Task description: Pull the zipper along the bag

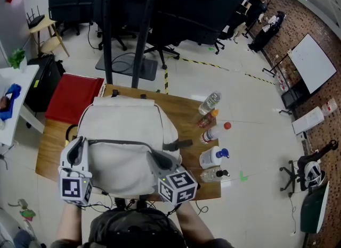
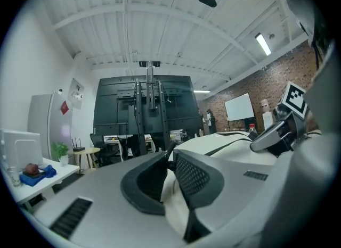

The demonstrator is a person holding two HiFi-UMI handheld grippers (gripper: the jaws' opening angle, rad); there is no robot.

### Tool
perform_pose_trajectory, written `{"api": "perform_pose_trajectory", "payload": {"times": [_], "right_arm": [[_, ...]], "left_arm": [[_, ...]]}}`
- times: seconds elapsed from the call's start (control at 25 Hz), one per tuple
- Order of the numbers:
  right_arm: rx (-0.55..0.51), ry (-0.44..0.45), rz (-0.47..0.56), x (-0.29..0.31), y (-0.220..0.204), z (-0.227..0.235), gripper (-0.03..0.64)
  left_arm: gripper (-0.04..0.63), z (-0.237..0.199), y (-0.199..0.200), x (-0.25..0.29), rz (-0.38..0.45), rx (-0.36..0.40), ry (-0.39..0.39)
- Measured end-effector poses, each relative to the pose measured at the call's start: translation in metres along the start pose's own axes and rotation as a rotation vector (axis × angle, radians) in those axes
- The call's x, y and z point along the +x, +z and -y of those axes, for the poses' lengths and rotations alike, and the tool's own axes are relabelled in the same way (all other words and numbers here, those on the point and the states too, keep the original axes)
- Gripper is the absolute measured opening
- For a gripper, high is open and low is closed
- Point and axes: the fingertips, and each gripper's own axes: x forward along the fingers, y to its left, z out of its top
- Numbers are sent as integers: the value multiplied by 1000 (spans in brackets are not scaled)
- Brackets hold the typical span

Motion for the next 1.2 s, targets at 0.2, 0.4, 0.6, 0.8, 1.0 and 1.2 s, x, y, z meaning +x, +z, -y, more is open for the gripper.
{"api": "perform_pose_trajectory", "payload": {"times": [0.2, 0.4, 0.6, 0.8, 1.0, 1.2], "right_arm": [[1, -4, -1, 2, 0, -1, 72], [0, -6, -1, 3, 0, -2, 72], [-1, -10, -2, 3, 0, -4, 74], [-4, -11, -4, 4, -3, -3, 73], [-8, -11, -3, 3, -4, -5, 74], [-9, -10, -2, 1, -5, -4, 72]], "left_arm": [[61, -1, -4, -7, -2, -21, -1], [61, -25, -11, -16, -15, -70, 48], [61, -28, -25, -29, -43, -76, 28], [61, -15, -40, -41, -64, 28, 8], [61, -15, -49, -50, -66, -50, 13], [60, -3, -48, -61, -40, -13, 16]]}}
